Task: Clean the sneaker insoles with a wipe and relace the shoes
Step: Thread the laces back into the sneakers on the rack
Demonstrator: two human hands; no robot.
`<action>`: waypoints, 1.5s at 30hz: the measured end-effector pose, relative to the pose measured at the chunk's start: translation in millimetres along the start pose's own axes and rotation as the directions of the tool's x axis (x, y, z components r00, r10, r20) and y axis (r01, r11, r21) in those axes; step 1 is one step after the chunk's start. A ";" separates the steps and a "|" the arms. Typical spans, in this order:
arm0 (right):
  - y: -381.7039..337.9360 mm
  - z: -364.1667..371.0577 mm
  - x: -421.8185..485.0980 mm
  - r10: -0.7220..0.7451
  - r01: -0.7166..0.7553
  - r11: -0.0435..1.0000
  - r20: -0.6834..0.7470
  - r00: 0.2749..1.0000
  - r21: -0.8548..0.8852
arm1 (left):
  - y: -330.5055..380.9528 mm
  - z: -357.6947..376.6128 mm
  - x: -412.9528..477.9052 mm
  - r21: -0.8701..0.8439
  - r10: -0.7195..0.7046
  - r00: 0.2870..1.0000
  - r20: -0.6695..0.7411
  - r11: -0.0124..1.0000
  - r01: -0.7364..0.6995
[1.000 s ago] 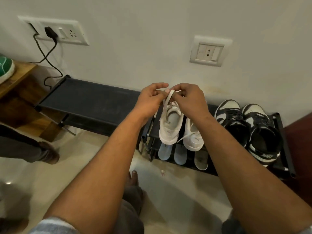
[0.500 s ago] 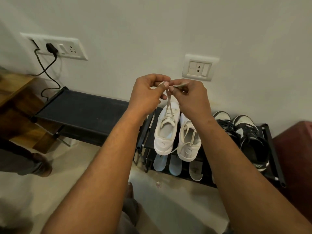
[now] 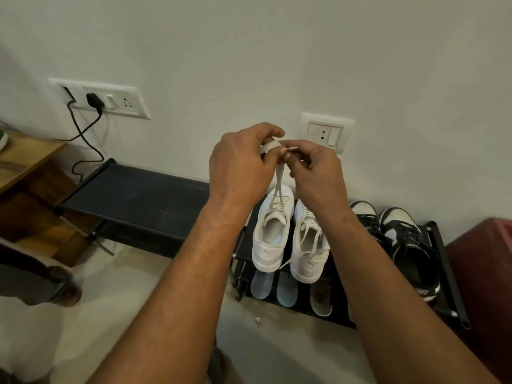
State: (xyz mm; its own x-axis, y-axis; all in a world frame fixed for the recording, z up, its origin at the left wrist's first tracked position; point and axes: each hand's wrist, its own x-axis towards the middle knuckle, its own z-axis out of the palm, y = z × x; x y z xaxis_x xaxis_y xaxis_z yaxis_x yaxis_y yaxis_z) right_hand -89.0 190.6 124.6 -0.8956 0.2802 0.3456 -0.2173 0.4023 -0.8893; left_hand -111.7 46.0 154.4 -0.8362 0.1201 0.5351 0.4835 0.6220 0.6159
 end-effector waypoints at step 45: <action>-15.6 -17.8 4.7 0.009 0.010 0.991 -0.140 0.990 0.132 | -2.7 14.8 6.7 -0.126 -0.034 0.998 0.054 0.991 0.041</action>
State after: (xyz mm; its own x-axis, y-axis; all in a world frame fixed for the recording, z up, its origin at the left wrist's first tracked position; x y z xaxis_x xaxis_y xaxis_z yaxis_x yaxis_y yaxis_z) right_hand -82.9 201.2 145.4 -0.8341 0.4031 0.3765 -0.2756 0.2867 -0.9175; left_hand -122.5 56.5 147.8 -0.8649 0.1400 0.4820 0.4777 0.5242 0.7050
